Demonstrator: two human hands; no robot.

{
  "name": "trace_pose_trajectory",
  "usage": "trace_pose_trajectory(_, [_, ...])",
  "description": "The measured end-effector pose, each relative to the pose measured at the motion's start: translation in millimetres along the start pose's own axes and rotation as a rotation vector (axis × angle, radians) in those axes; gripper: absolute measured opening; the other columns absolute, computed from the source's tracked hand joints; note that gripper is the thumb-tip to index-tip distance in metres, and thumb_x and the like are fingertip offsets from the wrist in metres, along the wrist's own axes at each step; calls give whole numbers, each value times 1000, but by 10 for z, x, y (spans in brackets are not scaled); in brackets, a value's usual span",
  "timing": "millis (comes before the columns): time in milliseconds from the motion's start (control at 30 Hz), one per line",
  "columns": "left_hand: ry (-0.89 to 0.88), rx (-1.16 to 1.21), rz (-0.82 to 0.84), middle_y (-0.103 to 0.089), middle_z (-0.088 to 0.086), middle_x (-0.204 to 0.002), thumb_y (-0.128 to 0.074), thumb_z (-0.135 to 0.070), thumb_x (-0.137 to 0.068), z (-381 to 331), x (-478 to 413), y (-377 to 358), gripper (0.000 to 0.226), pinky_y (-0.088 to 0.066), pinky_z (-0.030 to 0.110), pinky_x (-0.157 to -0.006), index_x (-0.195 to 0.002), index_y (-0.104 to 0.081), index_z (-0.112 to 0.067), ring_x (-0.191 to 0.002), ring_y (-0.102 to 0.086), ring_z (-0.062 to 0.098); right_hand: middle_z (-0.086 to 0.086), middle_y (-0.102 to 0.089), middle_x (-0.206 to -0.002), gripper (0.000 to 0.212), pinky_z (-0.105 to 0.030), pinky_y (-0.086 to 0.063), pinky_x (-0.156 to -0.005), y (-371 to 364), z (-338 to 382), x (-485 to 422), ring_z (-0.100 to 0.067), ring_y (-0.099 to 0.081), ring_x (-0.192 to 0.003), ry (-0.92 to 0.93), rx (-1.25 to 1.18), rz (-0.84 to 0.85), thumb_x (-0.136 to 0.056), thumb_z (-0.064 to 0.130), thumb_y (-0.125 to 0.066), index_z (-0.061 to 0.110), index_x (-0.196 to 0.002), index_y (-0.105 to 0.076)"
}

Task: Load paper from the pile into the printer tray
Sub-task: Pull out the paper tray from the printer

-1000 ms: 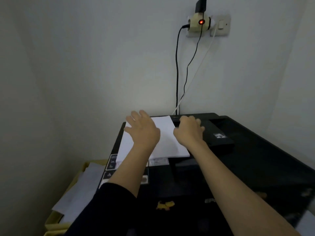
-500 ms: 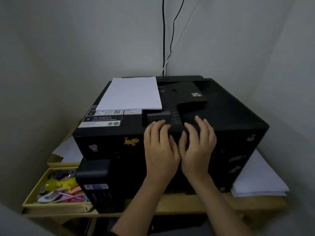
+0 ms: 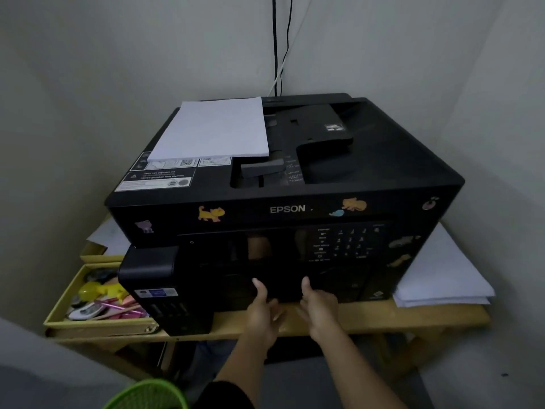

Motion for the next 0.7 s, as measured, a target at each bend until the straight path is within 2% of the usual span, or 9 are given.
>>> trace_pose_trajectory(67, [-6,130,27,-45,16,-146,-46,-69,-72,-47,13,-23,93,-35,40,-113,-143,-42,-10,-137,-41,30,-5,-62,-93,20,-34,-51,-86,-81,-83,8,-20,-60,-94,-73,-228,116,-85,30,-68,12,-89,-60])
trace_pose_trajectory(167, [-18,247,-13,-32,16,-153,-47,-55,-88,-75,40,-53,80,-29,37,-118,-147,-29,-5,-142,-33,26,-10,-59,-115,45,-34,-46,-91,-93,-77,-9,-22,-54,-113,-62,-447,159,-85,29,-68,7,-122,-54])
trace_pose_trajectory(300, [-25,265,-6,-40,17,-148,-51,-49,-88,-105,-7,-46,72,-28,36,-119,-142,-38,-4,-140,-36,25,-15,-53,-133,57,-36,-46,-96,-148,-29,-17,-28,-46,-129,-66,-606,138,-83,26,-69,6,-133,-49])
trace_pose_trajectory(367, [-28,277,13,-48,16,-143,-51,-49,-88,-96,-37,-36,68,-28,35,-119,-137,-45,-3,-138,-40,24,-16,-56,-131,60,-35,-47,-96,-171,-51,-32,-29,-49,-127,-81,-617,131,-80,28,-71,6,-131,-50])
trace_pose_trajectory(500, [-57,263,46,-63,11,-121,-46,-47,-93,-99,-62,-52,59,-32,32,-116,-130,-52,-2,-130,-49,22,-12,-64,-120,67,-29,-50,-83,-147,-50,-63,-23,-59,-111,-45,-502,123,-69,37,-73,5,-126,-57])
trace_pose_trajectory(600, [-72,216,54,-62,13,-127,-50,-53,-86,-116,-117,-67,71,-34,31,-114,-132,-52,0,-125,-54,21,-9,-69,-108,66,-25,-49,-76,-123,-40,-83,-18,-65,-98,-26,-444,125,-65,39,-72,4,-120,-62])
trace_pose_trajectory(700, [-80,175,-1,-66,13,-122,-53,-59,-81,-68,-110,-66,69,-48,32,-96,-123,-59,-4,-115,-60,23,-4,-70,-98,57,-25,-48,-71,-150,-83,-14,-14,-64,-84,-16,-376,93,-70,45,-72,8,-113,-65])
Point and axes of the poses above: each hand's wrist, its own x-axis away from the middle knuckle, its own y-axis out of the back of the hand, z = x × y, the point moved 7 cm from there along -x, towards the middle knuckle
